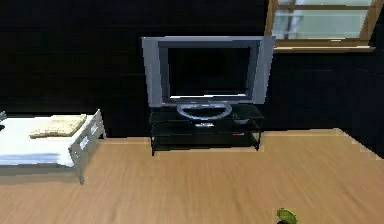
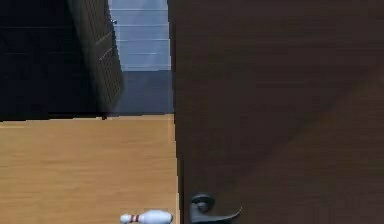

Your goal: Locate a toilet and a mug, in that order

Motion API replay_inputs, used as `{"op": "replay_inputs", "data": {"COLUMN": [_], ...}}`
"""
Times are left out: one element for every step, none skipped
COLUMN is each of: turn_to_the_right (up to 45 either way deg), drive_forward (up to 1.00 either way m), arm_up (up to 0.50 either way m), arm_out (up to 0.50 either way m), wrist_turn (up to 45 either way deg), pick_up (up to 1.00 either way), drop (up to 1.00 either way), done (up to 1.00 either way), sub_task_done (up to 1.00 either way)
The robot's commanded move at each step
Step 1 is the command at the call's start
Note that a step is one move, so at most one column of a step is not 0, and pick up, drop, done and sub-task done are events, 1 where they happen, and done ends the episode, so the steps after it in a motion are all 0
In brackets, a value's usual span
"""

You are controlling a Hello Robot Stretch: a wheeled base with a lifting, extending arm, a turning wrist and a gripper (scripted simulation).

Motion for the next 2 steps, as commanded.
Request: {"op": "replay_inputs", "data": {"turn_to_the_right": [-45.0, -3.0], "drive_forward": [0.0, 0.0], "arm_up": [0.0, 0.0], "arm_out": [0.0, 0.0], "wrist_turn": [0.0, 0.0], "pick_up": [0.0, 0.0], "drop": [0.0, 0.0], "done": [0.0, 0.0], "sub_task_done": [0.0, 0.0]}}
